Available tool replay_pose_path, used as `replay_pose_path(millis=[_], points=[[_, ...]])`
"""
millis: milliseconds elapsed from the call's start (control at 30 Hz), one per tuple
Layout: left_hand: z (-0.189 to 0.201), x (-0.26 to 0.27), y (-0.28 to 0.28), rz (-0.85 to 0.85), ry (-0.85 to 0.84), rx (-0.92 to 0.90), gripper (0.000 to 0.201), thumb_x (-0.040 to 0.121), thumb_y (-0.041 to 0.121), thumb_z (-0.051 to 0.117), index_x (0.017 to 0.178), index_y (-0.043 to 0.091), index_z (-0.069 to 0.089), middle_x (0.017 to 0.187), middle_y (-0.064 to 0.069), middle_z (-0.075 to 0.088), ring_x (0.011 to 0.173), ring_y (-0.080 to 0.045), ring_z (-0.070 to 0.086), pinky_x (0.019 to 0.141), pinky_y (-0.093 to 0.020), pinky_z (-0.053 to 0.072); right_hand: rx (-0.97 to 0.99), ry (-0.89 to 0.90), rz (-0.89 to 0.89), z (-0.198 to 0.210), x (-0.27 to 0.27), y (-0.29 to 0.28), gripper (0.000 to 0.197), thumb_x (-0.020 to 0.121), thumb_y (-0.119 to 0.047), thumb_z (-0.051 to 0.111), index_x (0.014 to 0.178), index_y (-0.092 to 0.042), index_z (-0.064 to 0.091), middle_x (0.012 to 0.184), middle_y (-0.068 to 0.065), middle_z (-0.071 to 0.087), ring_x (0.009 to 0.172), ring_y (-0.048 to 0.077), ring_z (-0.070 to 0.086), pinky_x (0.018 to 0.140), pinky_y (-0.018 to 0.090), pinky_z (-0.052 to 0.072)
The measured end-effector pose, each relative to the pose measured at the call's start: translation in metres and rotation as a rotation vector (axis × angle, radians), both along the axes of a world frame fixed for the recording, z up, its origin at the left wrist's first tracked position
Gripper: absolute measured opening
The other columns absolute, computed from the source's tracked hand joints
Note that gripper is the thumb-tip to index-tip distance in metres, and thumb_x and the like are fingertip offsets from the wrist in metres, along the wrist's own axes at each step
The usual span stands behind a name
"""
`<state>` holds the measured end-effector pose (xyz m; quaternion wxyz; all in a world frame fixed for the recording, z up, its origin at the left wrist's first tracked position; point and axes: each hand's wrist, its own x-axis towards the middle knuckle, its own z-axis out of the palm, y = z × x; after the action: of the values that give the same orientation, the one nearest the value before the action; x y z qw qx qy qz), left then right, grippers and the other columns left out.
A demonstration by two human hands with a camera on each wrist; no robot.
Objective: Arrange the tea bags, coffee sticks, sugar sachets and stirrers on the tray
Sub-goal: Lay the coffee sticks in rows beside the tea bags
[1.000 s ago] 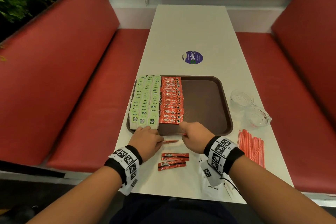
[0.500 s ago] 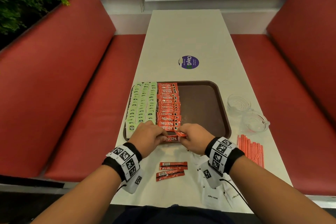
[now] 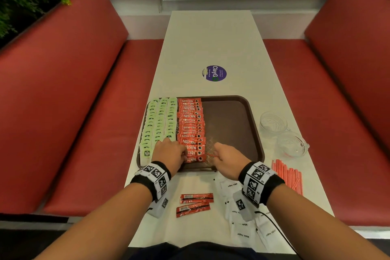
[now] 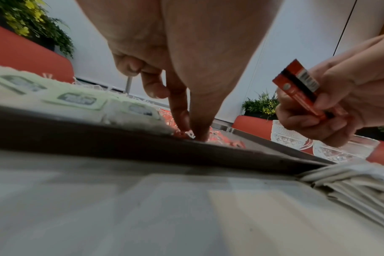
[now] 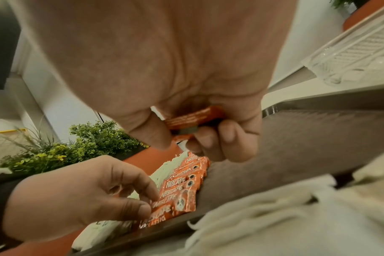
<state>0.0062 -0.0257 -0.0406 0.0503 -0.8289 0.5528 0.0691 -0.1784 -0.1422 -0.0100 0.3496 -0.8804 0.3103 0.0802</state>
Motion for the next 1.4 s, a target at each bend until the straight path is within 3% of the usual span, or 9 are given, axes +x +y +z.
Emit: replay_pose_path(millis=[200,467,567,667,767,1000,1167,1300,1400], points=[[-0.004,-0.001,-0.004,-0.097,0.051,0.03,0.025,0.094,0.051,0.055,0.112,0.038,0.067,0.116,0.011,0.062,0.109,-0.018,0.05,0.092,-0.039,0.038,0.028,0.011,0.003,0.001,0.0,-0.006,0.023,0.095,-0.015,0.044,0.077,-0.025,0.035,0.077,0.001,0.053,0.066,0.017,0.047,0.059,0.03,0.039],[-0.001,0.004,-0.015,-0.09,0.047,0.04,0.026,0.095,0.052,0.054,0.114,0.039,0.066,0.116,0.01,0.064,0.109,-0.019,0.052,0.093,-0.04,0.039,0.03,0.048,0.009,-0.001,0.002,-0.006,0.014,0.094,-0.019,0.047,0.084,-0.026,0.04,0.083,0.003,0.059,0.07,0.02,0.054,0.064,0.034,0.046],[0.007,0.003,-0.014,-0.088,0.147,-0.106,0.029,0.097,0.053,0.049,0.11,0.035,0.068,0.106,0.013,0.065,0.102,-0.017,0.054,0.09,-0.038,0.041,0.026,0.048,0.013,-0.001,0.003,-0.007,0.008,0.096,-0.02,0.048,0.089,-0.023,0.044,0.085,0.003,0.06,0.074,0.021,0.058,0.067,0.036,0.049],[0.022,-0.004,-0.011,-0.134,0.384,-0.305,0.032,0.101,0.046,0.045,0.09,0.028,0.069,0.08,0.011,0.062,0.08,-0.015,0.055,0.077,-0.035,0.044,-0.022,0.018,0.057,0.001,0.006,-0.007,0.006,0.097,-0.02,0.046,0.092,-0.022,0.045,0.086,0.001,0.06,0.076,0.022,0.058,0.068,0.036,0.049],[0.029,-0.013,-0.01,-0.169,0.476,-0.319,0.031,0.102,0.043,0.045,0.087,0.029,0.068,0.072,0.014,0.056,0.071,-0.012,0.051,0.068,-0.031,0.042,-0.024,-0.049,0.089,0.006,0.011,-0.001,0.005,0.096,-0.018,0.048,0.095,-0.022,0.045,0.092,0.001,0.061,0.08,0.022,0.059,0.074,0.038,0.051],[0.018,-0.008,-0.008,-0.132,0.468,-0.248,0.014,0.093,0.037,0.063,0.095,0.028,0.072,0.088,0.008,0.069,0.083,-0.014,0.057,0.076,-0.03,0.047,-0.019,-0.113,0.05,0.01,0.02,0.004,0.018,0.087,-0.015,0.057,0.094,-0.026,0.045,0.094,-0.003,0.057,0.083,0.018,0.057,0.077,0.043,0.054],[0.005,0.005,-0.002,-0.011,0.246,-0.109,0.021,0.092,0.049,0.06,0.102,0.035,0.072,0.098,0.01,0.069,0.096,-0.017,0.056,0.09,-0.038,0.047,-0.235,-0.08,0.006,0.006,0.012,0.002,0.027,0.089,-0.028,0.065,0.107,-0.022,0.046,0.105,-0.003,0.052,0.097,0.018,0.05,0.085,0.035,0.048],[-0.002,0.0,-0.001,-0.031,0.107,0.044,0.022,0.093,0.052,0.058,0.103,0.038,0.071,0.101,0.01,0.069,0.103,-0.019,0.052,0.09,-0.039,0.04,-0.214,0.018,0.157,0.001,0.01,0.007,0.02,0.09,-0.032,0.064,0.091,-0.025,0.046,0.095,-0.005,0.052,0.088,0.016,0.05,0.077,0.03,0.044],[-0.006,-0.002,-0.002,0.021,0.071,0.033,0.023,0.091,0.052,0.059,0.102,0.037,0.072,0.1,0.011,0.071,0.103,-0.019,0.051,0.089,-0.039,0.039,-0.202,0.072,0.274,-0.005,0.008,0.018,0.017,0.089,-0.036,0.066,0.093,-0.024,0.054,0.095,-0.005,0.056,0.087,0.016,0.053,0.076,0.03,0.047]])
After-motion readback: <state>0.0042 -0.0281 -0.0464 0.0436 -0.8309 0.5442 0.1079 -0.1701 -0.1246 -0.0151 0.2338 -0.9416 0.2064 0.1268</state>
